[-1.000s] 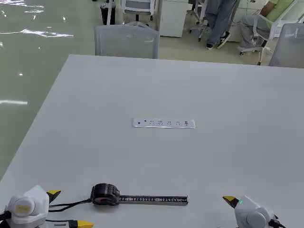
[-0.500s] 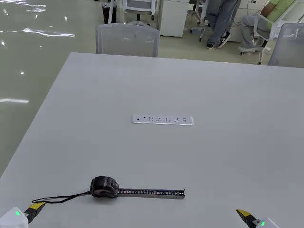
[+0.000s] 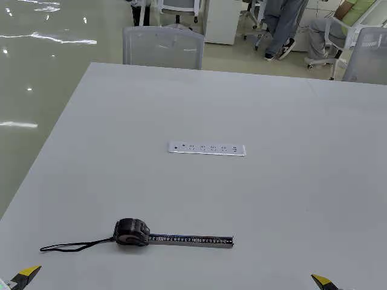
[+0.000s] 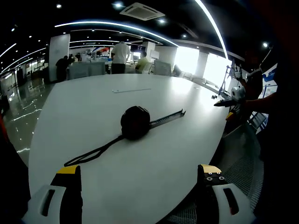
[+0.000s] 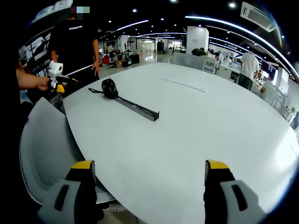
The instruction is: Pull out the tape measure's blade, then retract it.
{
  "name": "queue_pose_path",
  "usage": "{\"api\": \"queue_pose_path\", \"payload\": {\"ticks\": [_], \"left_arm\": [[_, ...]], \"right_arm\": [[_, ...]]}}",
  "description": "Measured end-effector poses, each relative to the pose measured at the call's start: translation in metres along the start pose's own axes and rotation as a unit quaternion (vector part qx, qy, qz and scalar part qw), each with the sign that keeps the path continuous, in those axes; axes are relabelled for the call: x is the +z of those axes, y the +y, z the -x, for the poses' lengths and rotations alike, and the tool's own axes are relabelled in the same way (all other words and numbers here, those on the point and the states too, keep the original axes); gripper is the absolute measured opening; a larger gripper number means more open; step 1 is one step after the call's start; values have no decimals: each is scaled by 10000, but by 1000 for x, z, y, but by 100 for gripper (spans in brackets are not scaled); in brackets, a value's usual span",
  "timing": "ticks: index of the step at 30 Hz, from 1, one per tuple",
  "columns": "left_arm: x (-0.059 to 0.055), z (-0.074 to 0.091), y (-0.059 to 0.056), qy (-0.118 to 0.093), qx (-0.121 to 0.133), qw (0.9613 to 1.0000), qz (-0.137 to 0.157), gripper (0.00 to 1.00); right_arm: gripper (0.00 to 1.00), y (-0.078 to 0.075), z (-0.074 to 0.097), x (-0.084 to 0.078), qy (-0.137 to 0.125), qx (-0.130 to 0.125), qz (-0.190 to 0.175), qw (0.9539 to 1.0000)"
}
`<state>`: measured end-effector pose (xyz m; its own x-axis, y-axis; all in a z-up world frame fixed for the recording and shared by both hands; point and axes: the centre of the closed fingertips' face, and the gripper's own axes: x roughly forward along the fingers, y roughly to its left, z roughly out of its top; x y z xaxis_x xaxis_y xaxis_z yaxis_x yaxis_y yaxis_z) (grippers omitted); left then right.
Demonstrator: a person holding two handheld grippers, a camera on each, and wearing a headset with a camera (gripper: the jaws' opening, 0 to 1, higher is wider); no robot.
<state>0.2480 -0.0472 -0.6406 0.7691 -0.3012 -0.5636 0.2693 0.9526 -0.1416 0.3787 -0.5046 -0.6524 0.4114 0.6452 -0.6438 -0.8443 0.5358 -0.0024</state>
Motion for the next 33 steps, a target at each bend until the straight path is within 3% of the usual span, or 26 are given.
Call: {"api": "queue_pose_path", "payload": {"ticks": [11,16,25,33], "left_arm": [[1,-5,4,118,-36,9999,-39,100],[2,-5,3,143,-84,9998,-55,100],[-7,-3,-2,192,-83,9998,5,100],[-7,-2,-3,172,-65,9998,22,100]], "right_arm": [[100,4,1,-5,-49,37,-39,10000],[100,-1,6,-5,-88,-96,-128,9998],[100,2,8,-12,-38,-121,-195,9997],[100,2,8,-13,-21,-92,-162,9998]]}}
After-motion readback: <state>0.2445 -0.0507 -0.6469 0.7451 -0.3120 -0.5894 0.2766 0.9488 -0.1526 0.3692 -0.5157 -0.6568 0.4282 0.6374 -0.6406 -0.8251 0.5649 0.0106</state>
